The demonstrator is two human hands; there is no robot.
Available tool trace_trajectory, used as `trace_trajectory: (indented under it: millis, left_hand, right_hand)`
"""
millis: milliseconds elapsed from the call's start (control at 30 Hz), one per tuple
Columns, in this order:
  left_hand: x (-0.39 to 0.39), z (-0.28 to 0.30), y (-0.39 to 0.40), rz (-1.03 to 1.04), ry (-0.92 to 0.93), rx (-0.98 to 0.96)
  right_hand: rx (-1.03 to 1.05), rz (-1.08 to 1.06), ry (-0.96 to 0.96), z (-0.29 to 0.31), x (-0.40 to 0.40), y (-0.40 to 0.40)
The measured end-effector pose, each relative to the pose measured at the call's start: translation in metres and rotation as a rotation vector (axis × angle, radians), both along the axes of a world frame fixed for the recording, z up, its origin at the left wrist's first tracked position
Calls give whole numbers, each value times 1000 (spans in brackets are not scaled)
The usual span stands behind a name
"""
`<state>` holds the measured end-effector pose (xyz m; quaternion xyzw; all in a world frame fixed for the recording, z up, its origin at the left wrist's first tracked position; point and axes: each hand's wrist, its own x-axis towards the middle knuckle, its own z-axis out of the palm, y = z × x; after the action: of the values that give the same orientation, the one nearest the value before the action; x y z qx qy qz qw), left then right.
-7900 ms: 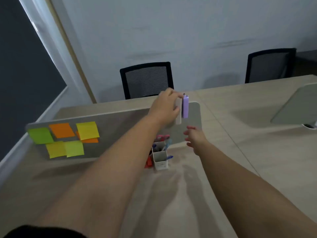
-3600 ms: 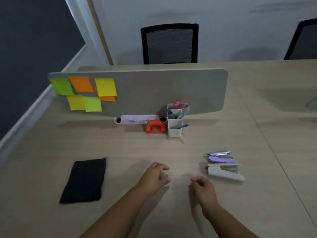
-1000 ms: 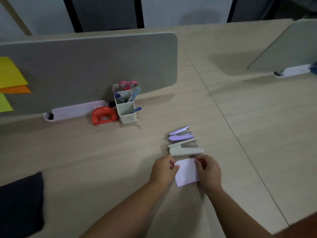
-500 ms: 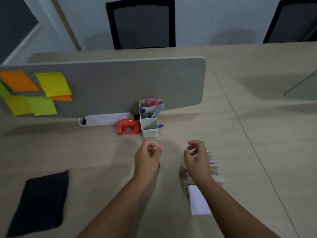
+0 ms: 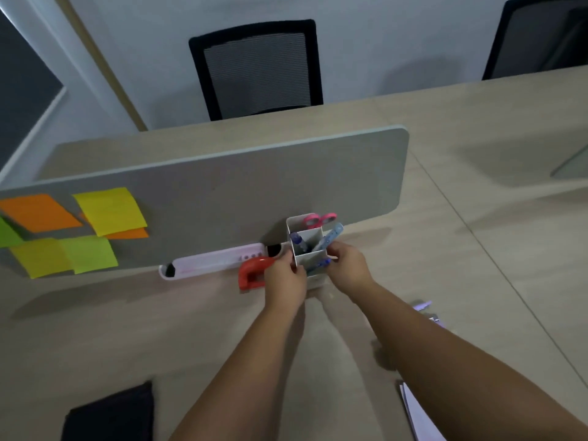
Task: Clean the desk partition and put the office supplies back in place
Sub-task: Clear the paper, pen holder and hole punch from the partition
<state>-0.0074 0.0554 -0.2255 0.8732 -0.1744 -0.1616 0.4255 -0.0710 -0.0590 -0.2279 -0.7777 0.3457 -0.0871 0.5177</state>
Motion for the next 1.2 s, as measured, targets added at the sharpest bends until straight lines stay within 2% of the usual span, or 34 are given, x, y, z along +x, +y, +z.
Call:
trace_trajectory:
  millis: [100, 233, 400, 600, 833, 900, 967, 1000, 1067, 1133, 1200]
  left_hand:
    - [-28, 10, -16, -10, 11, -88]
    - [-83, 27, -57, -147, 158, -261]
    - [-167, 36, -114, -349, 315, -228]
    - [-218, 25, -136, -428, 374, -122]
    - [-232, 15, -125, -465, 370, -88]
    - [-225, 16, -120, -459, 400, -113]
    - [-209, 16, -108, -391, 409, -138]
    - [-197, 15, -100, -336, 391, -136]
    - [-162, 11, -76, -247, 303, -108]
    - [-120, 6, -49, -198, 191, -55]
    - [-76, 2, -18, -144, 72, 17]
  right_hand:
    - [-161, -39, -12, 12, -25, -16]
    - [-304, -160, -36, 35, -93, -62]
    - [-209, -339, -35, 38, -193, -116]
    - [-131, -430, 18, 14, -253, -128]
    - [-57, -469, -27, -1, -269, -119]
    - [28, -540, -74, 6, -268, -117]
    - [114, -710, -178, 16, -269, -109]
    - [51, -816, -238, 24, -271, -101]
    - [-275, -935, -351, 42, -268, -77]
    - [-611, -890, -401, 56, -254, -53]
    - [-741, -732, -437, 62, -221, -34]
